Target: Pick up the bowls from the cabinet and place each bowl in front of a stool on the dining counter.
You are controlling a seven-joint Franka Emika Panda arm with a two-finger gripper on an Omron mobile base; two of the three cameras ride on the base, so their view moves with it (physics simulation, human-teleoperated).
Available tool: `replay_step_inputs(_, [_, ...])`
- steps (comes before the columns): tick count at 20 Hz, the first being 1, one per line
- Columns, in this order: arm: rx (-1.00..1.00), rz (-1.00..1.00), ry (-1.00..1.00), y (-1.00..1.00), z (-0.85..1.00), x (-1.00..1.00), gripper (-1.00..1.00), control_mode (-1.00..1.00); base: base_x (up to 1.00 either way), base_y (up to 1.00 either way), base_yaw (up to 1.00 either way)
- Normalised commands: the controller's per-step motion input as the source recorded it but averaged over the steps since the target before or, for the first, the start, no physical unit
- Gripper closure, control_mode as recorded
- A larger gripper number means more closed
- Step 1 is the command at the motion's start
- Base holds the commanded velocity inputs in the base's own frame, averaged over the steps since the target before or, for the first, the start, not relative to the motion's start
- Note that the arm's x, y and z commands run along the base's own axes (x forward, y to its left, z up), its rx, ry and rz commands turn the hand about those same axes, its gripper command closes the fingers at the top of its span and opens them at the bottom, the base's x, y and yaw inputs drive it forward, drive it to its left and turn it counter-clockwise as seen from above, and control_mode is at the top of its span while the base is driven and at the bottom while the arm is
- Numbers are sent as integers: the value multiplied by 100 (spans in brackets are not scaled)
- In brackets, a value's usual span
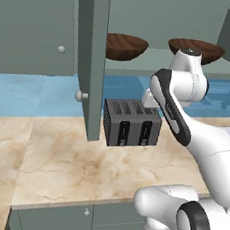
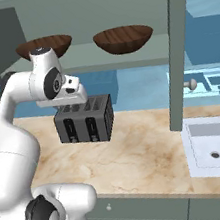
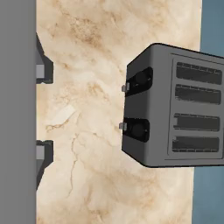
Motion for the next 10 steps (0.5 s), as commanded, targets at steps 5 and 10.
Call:
replay_step_inputs(5, [0,-8,-6,2,0,-19,-100,-100,0,0,0])
replay_step_inputs(10, [0,-10,-16,0,1,-34,-100,-100,0,0,0])
